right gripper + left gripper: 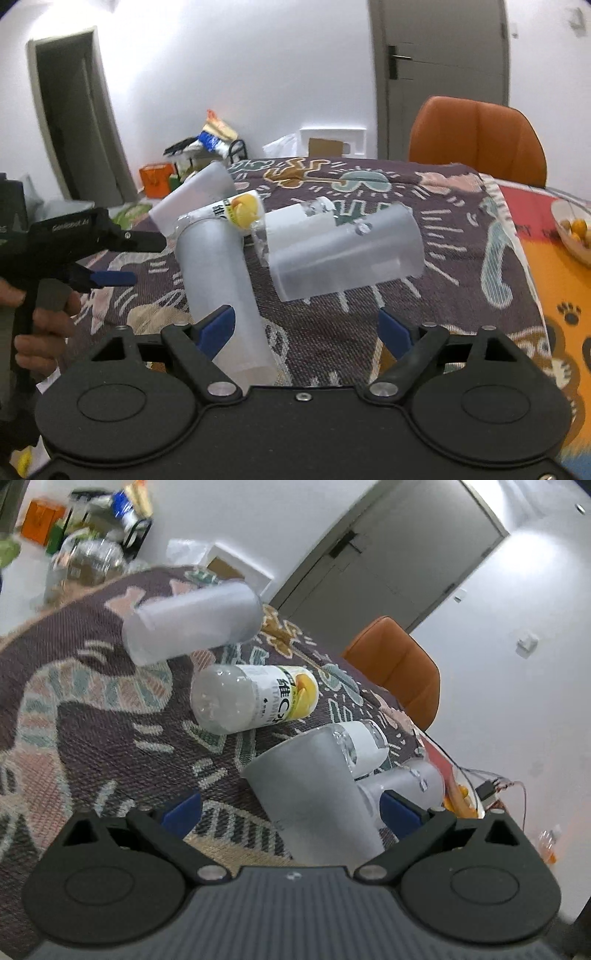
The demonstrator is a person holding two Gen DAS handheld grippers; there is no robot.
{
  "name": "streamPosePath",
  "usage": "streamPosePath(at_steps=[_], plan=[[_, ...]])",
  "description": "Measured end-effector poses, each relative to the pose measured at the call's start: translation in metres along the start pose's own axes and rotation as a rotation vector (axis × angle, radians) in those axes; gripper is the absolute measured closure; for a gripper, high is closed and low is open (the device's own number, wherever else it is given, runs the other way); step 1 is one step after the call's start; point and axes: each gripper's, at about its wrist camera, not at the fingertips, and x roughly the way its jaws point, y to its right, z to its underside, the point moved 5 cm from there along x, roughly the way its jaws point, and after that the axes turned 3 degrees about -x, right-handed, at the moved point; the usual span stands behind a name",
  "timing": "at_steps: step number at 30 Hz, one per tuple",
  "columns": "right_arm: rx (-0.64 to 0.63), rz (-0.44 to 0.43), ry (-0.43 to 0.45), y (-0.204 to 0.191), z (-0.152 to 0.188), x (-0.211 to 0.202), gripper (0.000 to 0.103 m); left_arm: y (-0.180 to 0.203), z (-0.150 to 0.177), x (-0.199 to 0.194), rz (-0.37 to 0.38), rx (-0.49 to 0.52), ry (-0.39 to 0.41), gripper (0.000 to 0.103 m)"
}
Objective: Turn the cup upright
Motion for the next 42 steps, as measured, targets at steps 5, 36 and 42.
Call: streamPosePath(at_steps=[5,36,42], plan=[[0.065,0.02,0.015,0.016,0.016,0.0,0.019,-0.006,-0.005,0.017,0.012,-0.118,-0.037,0.002],[0.285,0.049,0.082,0.038,0.067,0.007,0.029,-0.006,-0.016,0.087,-0.009,-0.249,-0.053,0.022],[0.297,0.053,0.1,0.04,0.067,0.0,0.029,-0.008,-0.016,0.073,-0.003,-0.242,-0.035,0.024]])
